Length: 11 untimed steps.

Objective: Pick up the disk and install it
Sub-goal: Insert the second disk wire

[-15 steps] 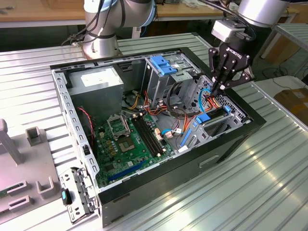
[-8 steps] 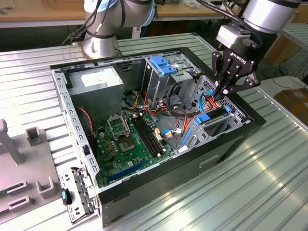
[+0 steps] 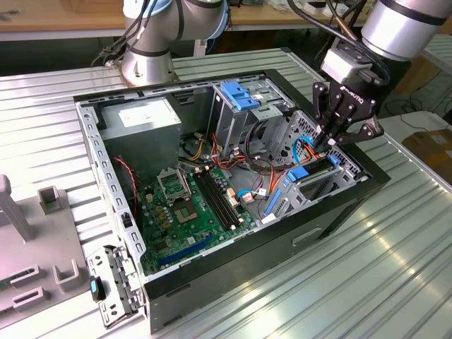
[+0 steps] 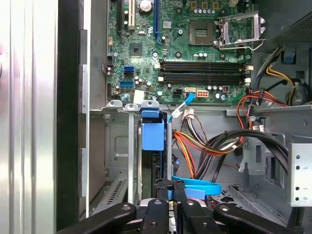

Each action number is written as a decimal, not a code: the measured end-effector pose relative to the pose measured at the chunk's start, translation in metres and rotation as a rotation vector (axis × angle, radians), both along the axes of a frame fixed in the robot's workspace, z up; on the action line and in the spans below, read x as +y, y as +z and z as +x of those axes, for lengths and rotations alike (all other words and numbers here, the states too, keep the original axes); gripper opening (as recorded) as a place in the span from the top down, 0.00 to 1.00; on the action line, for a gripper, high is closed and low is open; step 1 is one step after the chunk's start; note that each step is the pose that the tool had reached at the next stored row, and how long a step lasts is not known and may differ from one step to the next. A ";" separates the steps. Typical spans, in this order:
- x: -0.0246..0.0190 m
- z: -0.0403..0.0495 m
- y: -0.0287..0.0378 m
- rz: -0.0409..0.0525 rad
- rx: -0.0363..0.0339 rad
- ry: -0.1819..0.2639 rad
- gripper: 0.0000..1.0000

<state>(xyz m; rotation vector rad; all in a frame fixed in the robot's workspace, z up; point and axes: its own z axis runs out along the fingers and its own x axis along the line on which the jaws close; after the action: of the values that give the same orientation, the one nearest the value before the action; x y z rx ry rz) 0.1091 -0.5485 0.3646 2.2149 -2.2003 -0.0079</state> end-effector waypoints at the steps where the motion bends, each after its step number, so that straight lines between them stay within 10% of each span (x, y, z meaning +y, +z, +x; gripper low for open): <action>1: -0.0028 -0.0006 -0.0010 0.0017 -0.0011 0.003 0.84; 11: -0.0112 -0.0077 -0.0071 0.0263 -0.0065 0.025 0.84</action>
<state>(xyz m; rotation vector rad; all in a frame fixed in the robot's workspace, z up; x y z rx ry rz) 0.1014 -0.5597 0.3575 2.2588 -2.1885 -0.0295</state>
